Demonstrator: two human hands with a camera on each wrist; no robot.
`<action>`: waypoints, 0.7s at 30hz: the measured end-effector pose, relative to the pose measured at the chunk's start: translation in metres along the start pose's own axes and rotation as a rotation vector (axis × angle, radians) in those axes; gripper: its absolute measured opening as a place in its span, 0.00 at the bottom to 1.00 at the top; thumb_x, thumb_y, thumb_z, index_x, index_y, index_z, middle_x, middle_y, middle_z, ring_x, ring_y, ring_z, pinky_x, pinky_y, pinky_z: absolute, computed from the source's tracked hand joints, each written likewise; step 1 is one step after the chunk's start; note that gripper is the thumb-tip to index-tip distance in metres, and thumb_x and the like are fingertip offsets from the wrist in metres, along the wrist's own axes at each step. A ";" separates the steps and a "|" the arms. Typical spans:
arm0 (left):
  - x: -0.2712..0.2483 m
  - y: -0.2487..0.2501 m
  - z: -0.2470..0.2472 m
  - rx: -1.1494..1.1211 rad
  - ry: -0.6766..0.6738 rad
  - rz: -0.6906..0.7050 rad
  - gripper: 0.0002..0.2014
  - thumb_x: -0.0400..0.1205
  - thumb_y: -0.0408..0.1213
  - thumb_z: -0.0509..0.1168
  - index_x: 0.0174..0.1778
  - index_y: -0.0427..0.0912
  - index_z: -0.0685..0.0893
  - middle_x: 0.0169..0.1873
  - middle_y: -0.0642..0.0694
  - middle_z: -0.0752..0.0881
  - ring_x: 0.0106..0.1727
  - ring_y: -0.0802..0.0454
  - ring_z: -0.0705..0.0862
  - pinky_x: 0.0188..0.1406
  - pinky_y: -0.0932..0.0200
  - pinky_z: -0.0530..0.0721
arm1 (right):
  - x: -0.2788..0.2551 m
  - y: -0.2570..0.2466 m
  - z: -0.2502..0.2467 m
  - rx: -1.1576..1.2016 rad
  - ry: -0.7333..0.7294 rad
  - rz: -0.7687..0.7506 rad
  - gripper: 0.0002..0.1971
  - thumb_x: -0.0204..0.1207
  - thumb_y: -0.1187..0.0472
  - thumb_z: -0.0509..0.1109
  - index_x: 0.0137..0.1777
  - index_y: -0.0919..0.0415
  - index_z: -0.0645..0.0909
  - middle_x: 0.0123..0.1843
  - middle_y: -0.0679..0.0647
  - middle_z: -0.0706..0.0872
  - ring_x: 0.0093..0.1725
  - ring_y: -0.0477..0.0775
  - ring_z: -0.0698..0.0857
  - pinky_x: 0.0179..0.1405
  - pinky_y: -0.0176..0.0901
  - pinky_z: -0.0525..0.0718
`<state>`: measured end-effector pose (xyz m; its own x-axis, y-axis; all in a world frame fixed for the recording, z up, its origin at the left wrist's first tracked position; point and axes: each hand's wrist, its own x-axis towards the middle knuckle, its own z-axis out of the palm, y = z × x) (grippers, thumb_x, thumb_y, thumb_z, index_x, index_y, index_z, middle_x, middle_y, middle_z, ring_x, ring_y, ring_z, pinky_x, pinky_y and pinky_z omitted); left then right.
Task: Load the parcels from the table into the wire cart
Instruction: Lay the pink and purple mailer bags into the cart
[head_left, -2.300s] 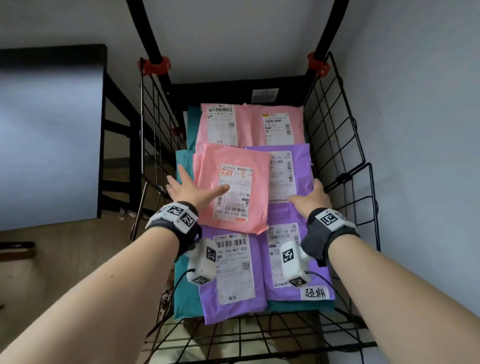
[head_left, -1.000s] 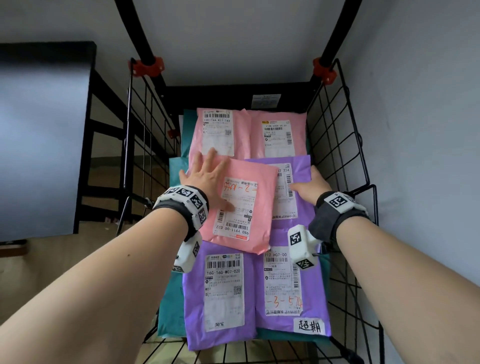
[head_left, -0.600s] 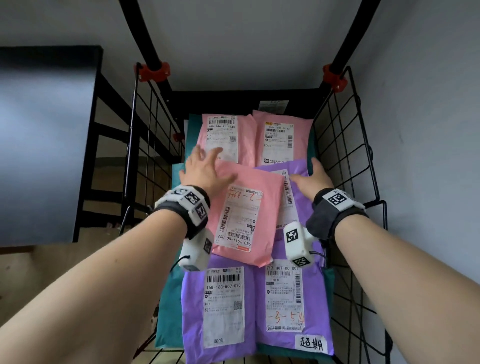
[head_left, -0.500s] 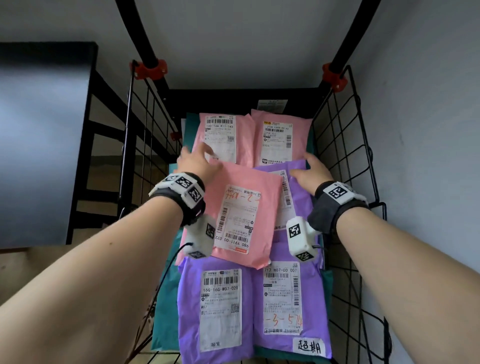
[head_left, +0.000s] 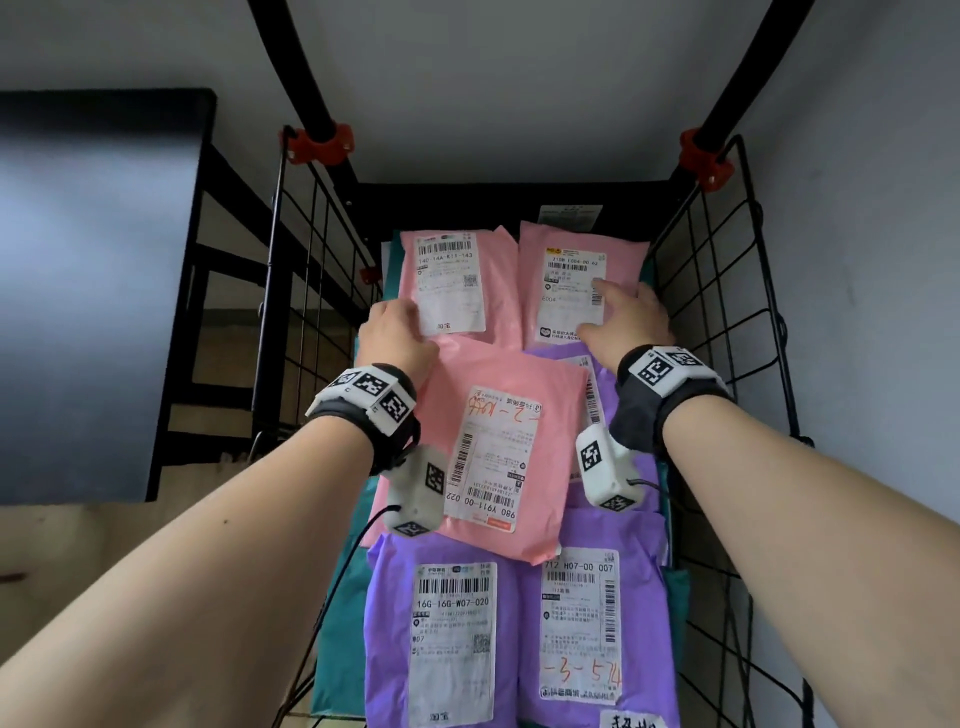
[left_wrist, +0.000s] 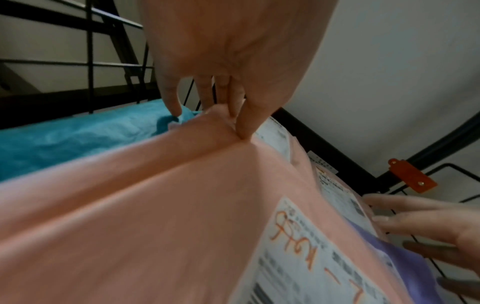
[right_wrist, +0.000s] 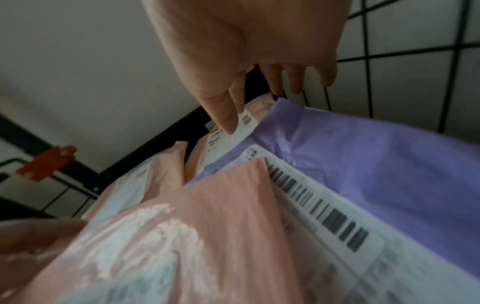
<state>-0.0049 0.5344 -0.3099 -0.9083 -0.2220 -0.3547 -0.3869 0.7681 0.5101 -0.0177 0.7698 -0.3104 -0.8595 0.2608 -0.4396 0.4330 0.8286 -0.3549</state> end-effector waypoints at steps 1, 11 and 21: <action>-0.001 0.002 -0.004 0.002 0.014 0.011 0.25 0.77 0.43 0.69 0.69 0.45 0.75 0.72 0.41 0.71 0.74 0.40 0.70 0.72 0.43 0.71 | 0.001 -0.004 -0.001 -0.058 -0.017 -0.037 0.31 0.76 0.52 0.68 0.79 0.39 0.64 0.84 0.55 0.55 0.81 0.64 0.57 0.80 0.64 0.58; -0.011 0.017 0.008 0.523 -0.342 0.296 0.53 0.68 0.57 0.76 0.83 0.59 0.50 0.84 0.48 0.42 0.84 0.43 0.42 0.81 0.33 0.48 | -0.004 -0.008 0.008 -0.202 -0.124 -0.152 0.20 0.72 0.57 0.67 0.64 0.44 0.75 0.79 0.51 0.63 0.76 0.63 0.63 0.75 0.66 0.65; -0.012 0.007 0.019 0.639 -0.282 0.341 0.52 0.68 0.55 0.76 0.82 0.56 0.51 0.83 0.45 0.46 0.83 0.41 0.47 0.80 0.41 0.56 | -0.017 -0.002 0.007 -0.220 -0.183 -0.177 0.26 0.74 0.49 0.69 0.72 0.43 0.69 0.84 0.48 0.56 0.79 0.64 0.57 0.73 0.58 0.67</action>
<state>0.0060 0.5535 -0.3171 -0.8524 0.1841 -0.4894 0.1514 0.9828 0.1062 -0.0023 0.7606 -0.3082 -0.8446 0.0268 -0.5347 0.1952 0.9454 -0.2609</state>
